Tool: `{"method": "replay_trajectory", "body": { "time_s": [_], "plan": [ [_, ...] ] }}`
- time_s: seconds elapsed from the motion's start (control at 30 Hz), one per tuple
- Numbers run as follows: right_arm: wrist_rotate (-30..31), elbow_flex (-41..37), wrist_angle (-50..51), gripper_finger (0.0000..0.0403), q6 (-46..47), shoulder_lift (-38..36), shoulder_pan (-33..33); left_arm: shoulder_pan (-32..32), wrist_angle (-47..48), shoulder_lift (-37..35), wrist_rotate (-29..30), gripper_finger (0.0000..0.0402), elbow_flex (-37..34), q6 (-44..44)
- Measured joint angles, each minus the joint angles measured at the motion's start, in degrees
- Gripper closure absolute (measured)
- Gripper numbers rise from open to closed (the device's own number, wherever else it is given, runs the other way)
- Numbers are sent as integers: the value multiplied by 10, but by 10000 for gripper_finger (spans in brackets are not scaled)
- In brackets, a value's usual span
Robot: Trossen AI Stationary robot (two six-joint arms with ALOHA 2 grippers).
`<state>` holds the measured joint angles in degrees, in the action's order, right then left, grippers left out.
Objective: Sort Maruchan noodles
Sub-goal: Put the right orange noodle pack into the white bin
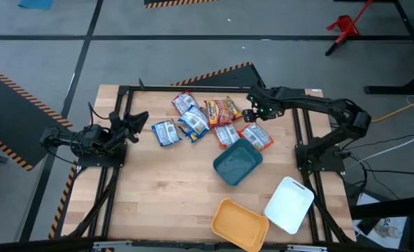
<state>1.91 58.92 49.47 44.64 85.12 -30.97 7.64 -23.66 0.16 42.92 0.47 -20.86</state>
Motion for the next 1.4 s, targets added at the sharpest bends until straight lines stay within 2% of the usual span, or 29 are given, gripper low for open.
{"method": "replay_trajectory", "body": {
  "time_s": [0.17, 0.37, 0.57, 0.8, 0.97, 1.23, 1.3, 1.4],
  "plan": [
    [3, -48, -85, 126, 0, 0, -3, 0, 1, 0, 0, 294, 0, 0],
    [5, -85, -123, 126, 12, 27, -2, 0, 1, 0, 2, 294, 0, 0],
    [0, -90, -167, 126, 12, 68, -2, 0, 1, 0, 11, 294, 0, 0],
    [-20, -90, -163, 136, 10, 106, -2, 0, 2, 0, 11, 294, 0, 0],
    [-12, -88, -155, 202, 10, 114, -2, 0, 5, 0, 11, 294, 0, 1],
    [7, -88, -135, 377, -2, 113, -2, 0, 6, 0, 11, 294, 0, 6],
    [12, -80, -125, 390, -12, 115, -2, 0, 7, 0, 11, 294, 0, 6],
    [22, -57, -101, 384, -18, 118, -2, 0, 7, 0, 11, 294, 0, 6]
  ]
}}
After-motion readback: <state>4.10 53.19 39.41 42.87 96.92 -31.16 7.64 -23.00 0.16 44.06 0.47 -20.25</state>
